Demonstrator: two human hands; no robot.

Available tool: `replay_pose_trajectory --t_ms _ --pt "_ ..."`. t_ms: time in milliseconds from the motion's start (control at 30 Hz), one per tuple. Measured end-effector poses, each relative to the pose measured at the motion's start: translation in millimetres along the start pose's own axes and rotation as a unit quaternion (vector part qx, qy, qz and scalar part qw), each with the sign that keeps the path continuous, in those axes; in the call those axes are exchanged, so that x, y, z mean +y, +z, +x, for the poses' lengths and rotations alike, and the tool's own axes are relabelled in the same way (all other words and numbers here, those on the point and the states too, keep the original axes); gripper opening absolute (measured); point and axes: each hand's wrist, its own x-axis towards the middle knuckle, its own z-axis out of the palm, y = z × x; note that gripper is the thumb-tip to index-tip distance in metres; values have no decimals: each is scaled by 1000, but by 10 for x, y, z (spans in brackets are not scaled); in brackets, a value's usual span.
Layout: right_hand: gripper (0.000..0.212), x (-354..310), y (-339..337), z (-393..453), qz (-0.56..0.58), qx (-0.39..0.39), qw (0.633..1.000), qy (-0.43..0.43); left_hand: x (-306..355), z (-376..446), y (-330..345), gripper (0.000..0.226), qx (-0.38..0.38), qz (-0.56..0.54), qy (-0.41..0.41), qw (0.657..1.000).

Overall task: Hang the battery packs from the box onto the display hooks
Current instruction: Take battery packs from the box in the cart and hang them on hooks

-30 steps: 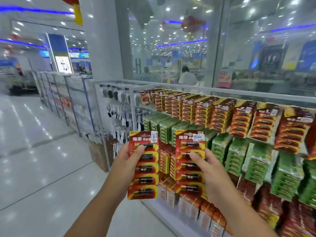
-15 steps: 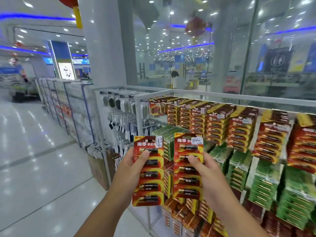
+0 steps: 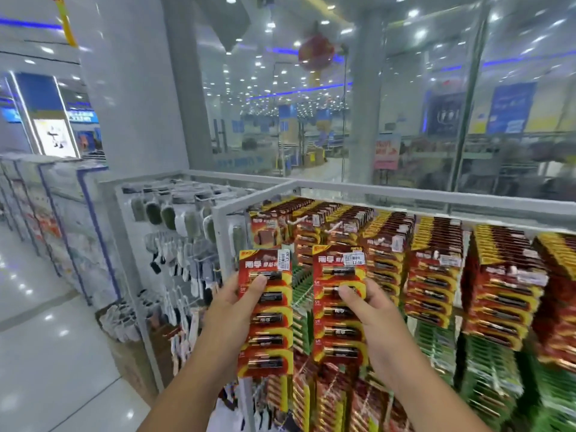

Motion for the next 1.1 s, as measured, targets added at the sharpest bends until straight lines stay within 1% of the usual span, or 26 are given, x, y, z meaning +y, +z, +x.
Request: replay_pose_trajectory --t_ms 67,133,167,200,233,333,400,433,467,500,533,567,600,633,667,700,733,833,933,1000,1033,1100 --pt "83 54 103 208 0 26 1000 -11 -74 359 -18 21 -21 7 -2 1000" --pt "115 149 176 443 -17 54 998 -29 -140 715 -33 15 -50 4 -6 999" --pt "126 188 206 557 -24 68 997 -39 -160 885 -38 14 -65 5 -6 998" --pt "132 237 224 685 -26 82 995 -42 -165 1053 -40 15 -80 9 -6 997" --pt "132 260 269 777 -29 94 994 -43 -185 1227 -48 18 -98 13 -5 995" --pt "124 302 355 1006 -33 125 990 -52 -227 1664 -29 23 -147 9 -12 989" --pt "119 288 458 1088 -23 159 985 -64 -252 1895 11 22 -178 12 -8 984" --pt "112 281 512 1115 -25 180 981 -73 -276 1996 30 23 -189 13 -11 982" --pt "99 248 583 1129 -27 195 977 -79 -296 2071 52 27 -197 15 -11 980" --pt "81 231 618 1157 -34 200 976 -81 -301 2107 62 35 -198 24 -3 980" --pt "62 257 632 1205 -44 215 972 -80 -344 2182 90 49 -210 32 2 977" --pt "54 284 633 1226 -56 224 970 -72 -382 2234 99 63 -216 39 7 976" --pt "52 289 658 1244 -66 231 968 -67 -427 2293 118 67 -225 33 7 974" --pt "61 305 651 1264 -65 231 969 -62 -447 2336 140 57 -232 21 9 972" --pt "71 321 647 1281 -68 240 967 -57 -462 2371 158 39 -233 10 14 972" --pt "76 342 638 1313 -72 247 965 -50 -480 2406 173 23 -234 -1 12 972" --pt "78 354 643 1329 -75 254 963 -51 -496 2439 193 16 -238 -10 10 971" --pt "78 403 615 1361 -67 257 963 -41 -536 2499 222 6 -248 -12 2 969" --pt "76 466 615 1406 -89 269 958 -48 -603 2591 259 11 -244 -21 -14 969" --pt "81 539 612 1441 -104 280 953 -53 -621 2620 290 5 -242 -21 -15 970" --pt "75 547 612 1458 -104 274 954 -54 -633 2641 314 4 -245 -21 -11 969" --pt "45 533 605 1475 -114 273 954 -56 -636 2673 371 9 -253 -14 -12 967"
